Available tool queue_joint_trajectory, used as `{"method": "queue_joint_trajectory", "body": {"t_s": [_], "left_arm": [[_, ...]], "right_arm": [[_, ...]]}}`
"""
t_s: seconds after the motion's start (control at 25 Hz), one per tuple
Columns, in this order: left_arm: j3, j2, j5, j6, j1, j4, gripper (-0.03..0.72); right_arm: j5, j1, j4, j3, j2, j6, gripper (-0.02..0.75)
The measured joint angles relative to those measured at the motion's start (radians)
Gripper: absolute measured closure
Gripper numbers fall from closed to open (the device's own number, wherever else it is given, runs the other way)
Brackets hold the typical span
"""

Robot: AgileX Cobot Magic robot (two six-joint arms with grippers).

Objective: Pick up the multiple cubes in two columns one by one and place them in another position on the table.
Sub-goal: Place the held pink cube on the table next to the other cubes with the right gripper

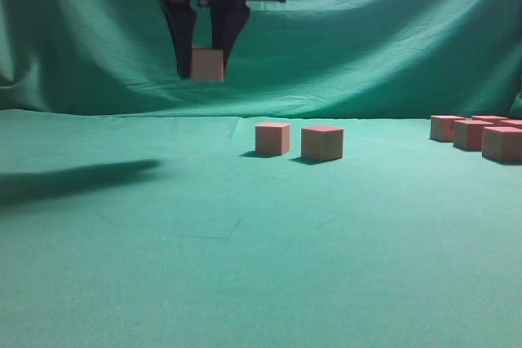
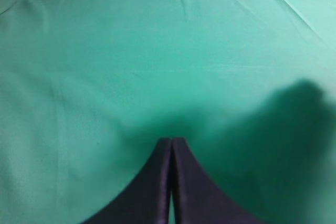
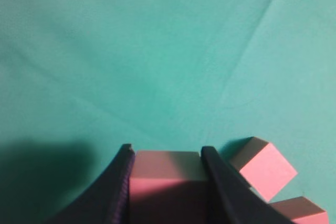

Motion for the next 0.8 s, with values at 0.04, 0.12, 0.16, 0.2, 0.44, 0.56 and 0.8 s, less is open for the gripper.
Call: {"method": "queue_joint_trajectory", "body": {"t_s": [0.04, 0.12, 0.16, 0.2, 0.44, 0.56, 0.8], "left_arm": [[0.000, 0.000, 0.000, 0.000, 0.000, 0.000, 0.688], [0.000, 0.000, 0.000, 0.000, 0.000, 0.000, 0.688], [0.000, 0.000, 0.000, 0.000, 0.000, 0.000, 0.688], [0.000, 0.000, 0.000, 0.000, 0.000, 0.000, 0.688], [0.000, 0.000, 0.000, 0.000, 0.000, 0.000, 0.688], [0.000, 0.000, 0.000, 0.000, 0.000, 0.000, 0.688], [0.000, 0.000, 0.000, 0.000, 0.000, 0.000, 0.688]], "right_arm": [[-0.004, 0.000, -0.015, -0.002, 0.010, 0.021, 0.473], [-0.008, 0.000, -0.039, -0.004, 0.032, 0.047, 0.473], [-0.008, 0.000, -0.045, -0.004, 0.042, 0.052, 0.473], [-0.008, 0.000, -0.047, -0.004, 0.050, 0.060, 0.473], [-0.014, 0.000, -0.066, -0.004, 0.095, 0.094, 0.473], [-0.020, -0.002, -0.070, -0.004, 0.115, 0.129, 0.473], [-0.032, -0.002, -0.077, -0.004, 0.120, 0.172, 0.473]]}}
